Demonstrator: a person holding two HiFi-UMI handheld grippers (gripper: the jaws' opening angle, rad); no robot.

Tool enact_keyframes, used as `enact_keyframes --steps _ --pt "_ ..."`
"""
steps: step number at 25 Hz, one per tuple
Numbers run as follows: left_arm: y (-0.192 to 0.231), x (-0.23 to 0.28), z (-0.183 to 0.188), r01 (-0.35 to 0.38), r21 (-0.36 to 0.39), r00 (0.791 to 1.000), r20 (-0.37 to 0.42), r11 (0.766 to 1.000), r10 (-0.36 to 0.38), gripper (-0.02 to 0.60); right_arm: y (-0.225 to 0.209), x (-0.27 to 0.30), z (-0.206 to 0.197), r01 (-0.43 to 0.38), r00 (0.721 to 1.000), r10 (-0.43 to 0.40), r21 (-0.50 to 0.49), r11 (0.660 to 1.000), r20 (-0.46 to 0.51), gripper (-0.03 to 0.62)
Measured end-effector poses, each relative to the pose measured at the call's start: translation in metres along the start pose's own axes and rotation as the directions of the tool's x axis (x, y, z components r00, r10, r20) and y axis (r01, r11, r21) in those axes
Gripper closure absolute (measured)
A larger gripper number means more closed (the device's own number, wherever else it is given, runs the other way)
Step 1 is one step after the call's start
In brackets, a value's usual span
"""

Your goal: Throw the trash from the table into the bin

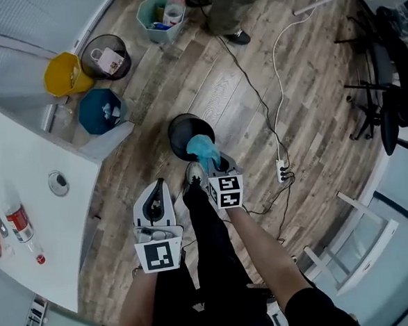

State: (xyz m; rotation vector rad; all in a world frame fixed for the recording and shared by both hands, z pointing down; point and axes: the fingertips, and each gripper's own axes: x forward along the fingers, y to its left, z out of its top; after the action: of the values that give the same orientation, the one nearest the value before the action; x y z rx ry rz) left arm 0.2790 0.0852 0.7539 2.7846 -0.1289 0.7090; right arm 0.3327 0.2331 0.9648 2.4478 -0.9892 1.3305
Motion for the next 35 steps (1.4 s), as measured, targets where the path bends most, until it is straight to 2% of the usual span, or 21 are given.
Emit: enact_keyframes --steps 3,7,9,14,17,20,24,31,35 --pt "0.008 0.008 -0.026 -0.011 -0.025 0.999 -0.042 1.0 0.01 0.583 -0.007 0.032 -0.029 0.014 0.999 -0.013 0.008 1.0 -0.048 0.588" --pt "0.015 0.012 -0.056 -0.018 -0.037 0.995 -0.096 0.999 0.014 0.583 -0.014 0.067 -0.058 0.04 0.995 -0.043 -0.03 0.999 -0.09 0.586" --pt "0.015 0.01 -0.065 -0.006 -0.035 0.994 -0.112 0.999 0.002 0.583 -0.016 0.077 -0.067 0.047 0.994 -0.051 -0.034 0.998 -0.101 0.534" --pt "0.019 0.005 -0.074 0.011 -0.032 0.99 -0.137 0.999 -0.015 0.583 -0.015 0.084 -0.073 0.056 0.993 -0.059 -0.026 0.998 -0.106 0.479" --pt "0.023 0.003 -0.07 0.001 -0.036 0.992 -0.124 0.999 -0.006 0.584 -0.009 0.084 -0.071 0.045 0.993 -0.05 -0.049 0.998 -0.105 0.457" --pt "0.022 -0.001 -0.062 -0.003 -0.042 0.994 -0.109 0.999 -0.001 0.583 -0.006 0.084 -0.076 0.029 0.99 -0.037 -0.058 0.998 -0.138 0.407" --pt "0.027 -0.006 -0.06 -0.02 -0.044 0.994 -0.104 0.999 0.015 0.584 -0.005 0.084 -0.079 0.016 0.986 -0.026 -0.062 0.998 -0.167 0.381" --pt "0.029 -0.026 -0.036 -0.048 -0.061 0.998 -0.044 0.997 0.045 0.583 0.021 0.061 -0.075 -0.078 0.976 0.06 -0.081 0.994 -0.209 0.384" --pt "0.022 -0.047 0.006 -0.051 -0.04 0.998 0.026 0.998 0.052 0.584 0.037 0.025 -0.043 -0.087 0.982 0.068 -0.105 0.991 -0.174 0.471"
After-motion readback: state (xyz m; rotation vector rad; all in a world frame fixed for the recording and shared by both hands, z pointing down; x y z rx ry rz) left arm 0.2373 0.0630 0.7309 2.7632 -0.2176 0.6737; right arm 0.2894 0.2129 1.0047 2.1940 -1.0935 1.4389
